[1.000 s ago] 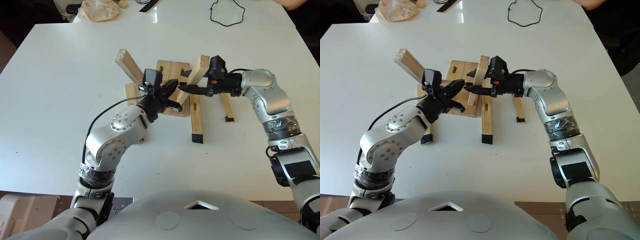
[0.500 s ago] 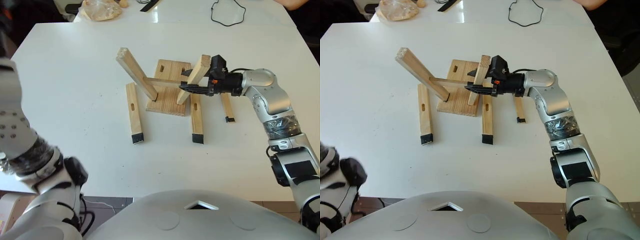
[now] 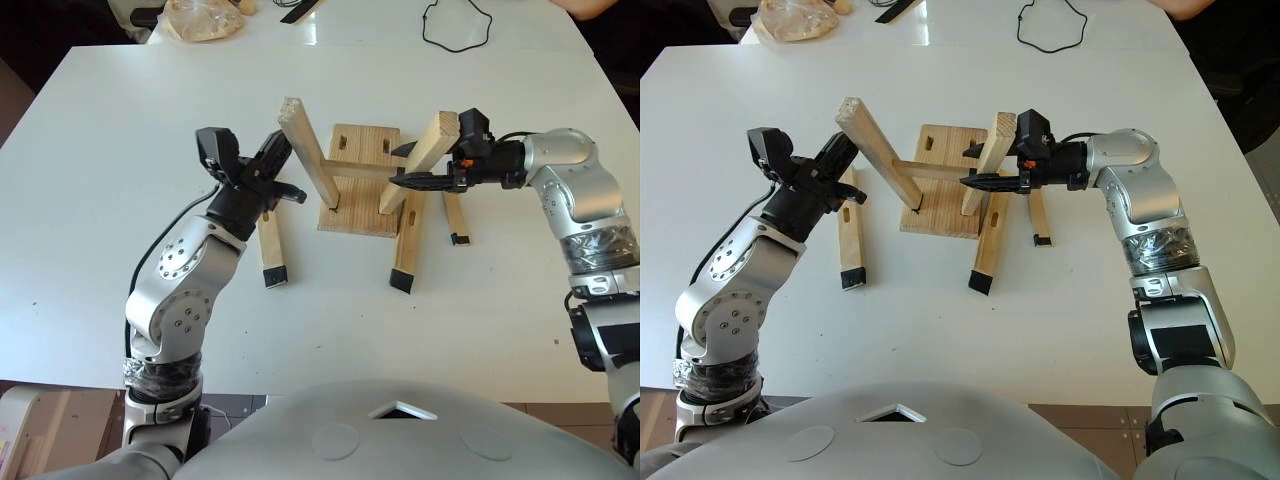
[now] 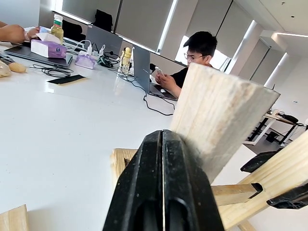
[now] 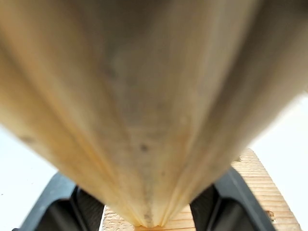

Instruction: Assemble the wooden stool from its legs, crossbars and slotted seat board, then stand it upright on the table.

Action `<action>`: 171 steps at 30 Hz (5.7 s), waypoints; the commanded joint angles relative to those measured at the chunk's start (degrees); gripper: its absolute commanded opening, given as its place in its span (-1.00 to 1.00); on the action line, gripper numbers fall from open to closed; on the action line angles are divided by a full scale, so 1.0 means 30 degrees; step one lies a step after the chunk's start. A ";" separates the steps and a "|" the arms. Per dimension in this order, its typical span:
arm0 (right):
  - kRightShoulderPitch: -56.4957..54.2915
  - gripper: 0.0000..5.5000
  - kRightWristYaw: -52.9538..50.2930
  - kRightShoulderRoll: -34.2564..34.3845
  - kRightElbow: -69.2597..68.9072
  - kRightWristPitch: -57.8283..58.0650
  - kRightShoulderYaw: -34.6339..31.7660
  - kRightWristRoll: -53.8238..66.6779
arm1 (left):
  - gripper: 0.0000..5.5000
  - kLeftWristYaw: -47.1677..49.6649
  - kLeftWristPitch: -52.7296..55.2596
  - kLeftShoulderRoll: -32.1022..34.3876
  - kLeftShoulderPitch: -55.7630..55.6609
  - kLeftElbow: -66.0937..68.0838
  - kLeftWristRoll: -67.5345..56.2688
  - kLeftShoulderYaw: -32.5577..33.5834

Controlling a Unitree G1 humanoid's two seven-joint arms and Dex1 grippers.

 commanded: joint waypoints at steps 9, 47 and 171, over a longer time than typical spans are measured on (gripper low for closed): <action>-0.1791 -0.26 0.0930 0.2310 0.4079 -0.1793 0.1438 -0.2484 | -1.00 -0.2306 -0.0402 0.0325 0.0283 0.2195 -0.0688 0.2339; 0.8466 -0.47 -2.6772 1.0383 -1.4961 0.9157 0.1223 -1.1260 | -1.00 0.1166 -0.0209 -0.1530 -0.0528 -0.0427 0.9469 -0.2913; 0.5255 -0.99 -0.8280 0.6113 -0.3996 0.2535 0.3703 -0.5514 | -1.00 -0.8863 0.1222 0.4106 -0.1914 0.8611 0.6523 -0.0998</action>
